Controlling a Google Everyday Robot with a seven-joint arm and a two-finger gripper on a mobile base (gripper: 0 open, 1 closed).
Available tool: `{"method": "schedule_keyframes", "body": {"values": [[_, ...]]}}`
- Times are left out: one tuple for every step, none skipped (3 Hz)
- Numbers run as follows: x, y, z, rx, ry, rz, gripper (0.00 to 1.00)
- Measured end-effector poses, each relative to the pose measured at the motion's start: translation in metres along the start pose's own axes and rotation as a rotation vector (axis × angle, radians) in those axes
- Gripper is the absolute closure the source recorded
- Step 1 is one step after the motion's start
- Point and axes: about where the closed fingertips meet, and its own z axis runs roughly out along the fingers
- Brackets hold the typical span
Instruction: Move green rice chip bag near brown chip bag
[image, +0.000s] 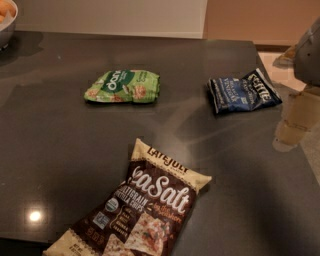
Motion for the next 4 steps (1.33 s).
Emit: {"method": "schedule_keyframes", "body": {"values": [[-0.002,-0.002,-0.001,0.004,-0.001,-0.008,0.0],[-0.022,-0.006,0.004,0.008,-0.009,-0.099,0.0],[-0.057,-0.012,0.023,-0.004,-0.03,-0.191,0.0],[-0.091,-0.018,0.048,-0.024,-0.049,-0.244,0.0]]}}
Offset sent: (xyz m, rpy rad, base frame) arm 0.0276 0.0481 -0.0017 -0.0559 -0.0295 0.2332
